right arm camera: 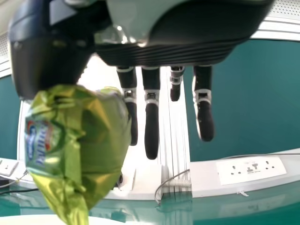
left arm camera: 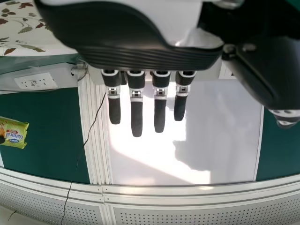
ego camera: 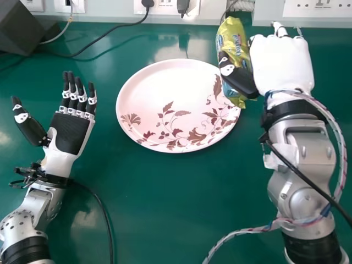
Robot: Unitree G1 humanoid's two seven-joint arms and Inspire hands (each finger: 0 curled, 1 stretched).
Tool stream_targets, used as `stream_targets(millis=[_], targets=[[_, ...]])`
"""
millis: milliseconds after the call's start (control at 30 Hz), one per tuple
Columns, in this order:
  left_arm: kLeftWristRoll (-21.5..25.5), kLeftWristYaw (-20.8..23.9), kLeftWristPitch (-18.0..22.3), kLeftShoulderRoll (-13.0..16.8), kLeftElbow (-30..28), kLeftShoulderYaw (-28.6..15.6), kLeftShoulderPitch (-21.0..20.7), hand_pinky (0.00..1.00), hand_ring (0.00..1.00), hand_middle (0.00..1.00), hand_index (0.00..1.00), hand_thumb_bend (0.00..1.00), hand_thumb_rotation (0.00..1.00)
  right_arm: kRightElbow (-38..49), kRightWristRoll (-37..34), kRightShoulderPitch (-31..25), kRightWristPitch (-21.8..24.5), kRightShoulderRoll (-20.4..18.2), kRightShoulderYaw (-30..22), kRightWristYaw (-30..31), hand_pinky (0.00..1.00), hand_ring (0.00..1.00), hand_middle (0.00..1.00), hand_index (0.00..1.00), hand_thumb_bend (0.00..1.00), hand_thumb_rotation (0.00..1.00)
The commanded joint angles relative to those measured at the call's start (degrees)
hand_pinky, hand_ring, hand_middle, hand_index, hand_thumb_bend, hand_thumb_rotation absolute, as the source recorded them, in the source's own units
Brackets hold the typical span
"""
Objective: Pick up biscuit and place it in the plate
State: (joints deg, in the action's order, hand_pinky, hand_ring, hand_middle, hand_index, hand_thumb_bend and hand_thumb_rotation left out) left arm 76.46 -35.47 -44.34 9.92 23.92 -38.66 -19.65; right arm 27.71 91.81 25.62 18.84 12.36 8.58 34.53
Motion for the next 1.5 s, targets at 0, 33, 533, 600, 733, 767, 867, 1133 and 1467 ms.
stream_targets(millis=[0,33,533,600,733,767,867,1133,1467], targets=[[-1.3,-0.3,0.1,-0.1,1.6,0.2,1.5,0.81,0.76,0.85,0.92,1.00,0.44,-0.5,1.0,1.2,0.0,-0.6,0.6,-0.2,0.25,0.34,0.40,0.49,0.50,0.07],[-1.3,-0.3,0.1,-0.1,1.6,0.1,1.5,0.81,0.76,0.85,0.92,1.00,0.45,-0.7,1.4,1.4,0.0,-0.8,0.8,-0.1,0.25,0.34,0.40,0.49,0.50,0.07],[-1.1,-0.4,0.1,0.0,2.1,0.0,1.2,0.83,0.77,0.87,0.90,1.00,0.43,-4.3,1.6,2.4,0.4,-2.8,2.8,-3.2,0.24,0.33,0.40,0.49,0.50,0.07],[-1.1,-0.6,-0.1,0.2,2.6,0.0,1.0,0.82,0.77,0.86,0.89,1.00,0.43,-5.1,1.0,2.2,0.1,-2.7,3.0,-5.1,0.24,0.33,0.40,0.49,0.50,0.07],[-1.3,-0.3,0.1,0.1,2.6,0.0,0.9,0.80,0.77,0.86,0.89,1.00,0.44,-6.1,-0.4,2.3,-0.3,-2.6,3.4,-6.6,0.24,0.33,0.40,0.49,0.50,0.07],[-1.2,-0.3,0.0,0.1,2.5,0.0,0.9,0.80,0.77,0.87,0.89,1.00,0.44,-6.3,-1.1,2.3,-0.5,-2.5,3.6,-6.7,0.24,0.33,0.40,0.49,0.50,0.07],[-1.2,0.0,-0.1,0.0,2.3,0.0,0.9,0.77,0.79,0.88,0.90,1.00,0.42,-6.8,-3.1,2.5,-0.9,-2.4,3.6,-7.1,0.23,0.32,0.40,0.49,0.50,0.07],[-1.6,-0.7,-0.1,0.2,2.5,0.0,0.8,0.85,0.77,0.86,0.90,0.99,0.40,-9.2,-7.5,1.9,-1.8,-1.4,4.3,-11.4,0.23,0.32,0.40,0.49,0.50,0.07],[-2.0,-0.4,-0.2,0.1,2.1,0.0,0.8,0.84,0.76,0.85,0.89,0.98,0.38,-13.9,-11.4,2.2,-3.1,0.5,5.5,-16.5,0.22,0.32,0.40,0.49,0.50,0.07]])
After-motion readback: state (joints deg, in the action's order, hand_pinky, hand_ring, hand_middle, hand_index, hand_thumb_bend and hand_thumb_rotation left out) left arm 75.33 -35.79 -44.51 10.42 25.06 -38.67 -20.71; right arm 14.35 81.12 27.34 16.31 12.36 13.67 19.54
